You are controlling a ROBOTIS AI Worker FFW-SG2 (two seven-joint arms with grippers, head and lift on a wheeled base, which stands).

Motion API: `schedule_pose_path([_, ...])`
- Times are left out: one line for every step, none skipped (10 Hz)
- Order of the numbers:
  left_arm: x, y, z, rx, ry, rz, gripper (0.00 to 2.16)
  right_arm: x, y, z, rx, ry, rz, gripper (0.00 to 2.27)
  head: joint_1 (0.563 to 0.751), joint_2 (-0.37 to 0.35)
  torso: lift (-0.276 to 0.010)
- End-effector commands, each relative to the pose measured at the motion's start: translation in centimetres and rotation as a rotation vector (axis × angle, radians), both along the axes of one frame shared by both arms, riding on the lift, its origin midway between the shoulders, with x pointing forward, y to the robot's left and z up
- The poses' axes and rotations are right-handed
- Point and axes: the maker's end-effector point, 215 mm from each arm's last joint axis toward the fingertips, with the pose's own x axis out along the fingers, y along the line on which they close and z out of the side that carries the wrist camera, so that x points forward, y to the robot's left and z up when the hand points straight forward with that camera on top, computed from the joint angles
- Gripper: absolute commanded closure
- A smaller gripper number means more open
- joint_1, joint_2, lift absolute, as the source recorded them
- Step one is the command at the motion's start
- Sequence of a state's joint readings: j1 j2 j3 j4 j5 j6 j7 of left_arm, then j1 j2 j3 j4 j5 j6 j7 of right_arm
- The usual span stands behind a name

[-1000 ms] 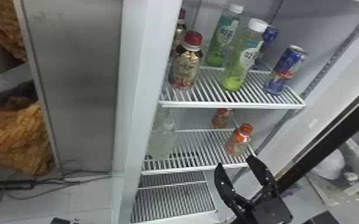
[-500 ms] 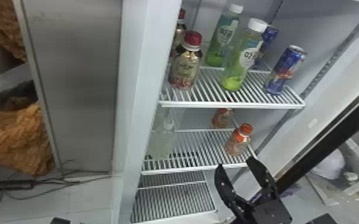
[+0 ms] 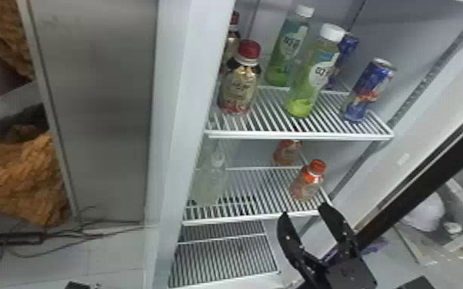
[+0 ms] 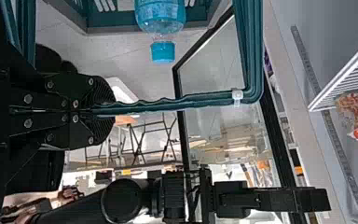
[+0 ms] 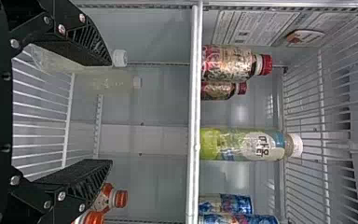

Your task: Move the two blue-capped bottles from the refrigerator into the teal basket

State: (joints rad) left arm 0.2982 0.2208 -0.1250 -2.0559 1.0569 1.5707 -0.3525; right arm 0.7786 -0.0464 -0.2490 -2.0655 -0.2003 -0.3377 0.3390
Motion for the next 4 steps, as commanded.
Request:
schedule_pose_path([-0.05,-0.04,0.05,-0.003,0.002,0.000,1.20,-0.06,0.00,0.05,0.001,-0.002,0.001,0.29,0.695,-0.350,-0.145])
schedule_pose_path([-0.15,-0.04,0.00,-0.003,0.005,0.000,1.20,-0.09,-0.12,-0.05,0.003,0.000,-0.002,0.29,0.695,-0.350,-0.145])
schedule_pose_path([-0.25,-0.04,-0.04,-0.003,0.007,0.000,1.20,-0.17,-0.12,-0.06,0.003,0.000,-0.002,0.30,0.695,-0.350,-0.145])
schedule_pose_path([-0.21,0.05,-0.08,-0.001,0.007,0.001,1.20,-0.15,-0.08,0.06,0.001,-0.002,-0.001,0.30,0.695,-0.350,-0.145])
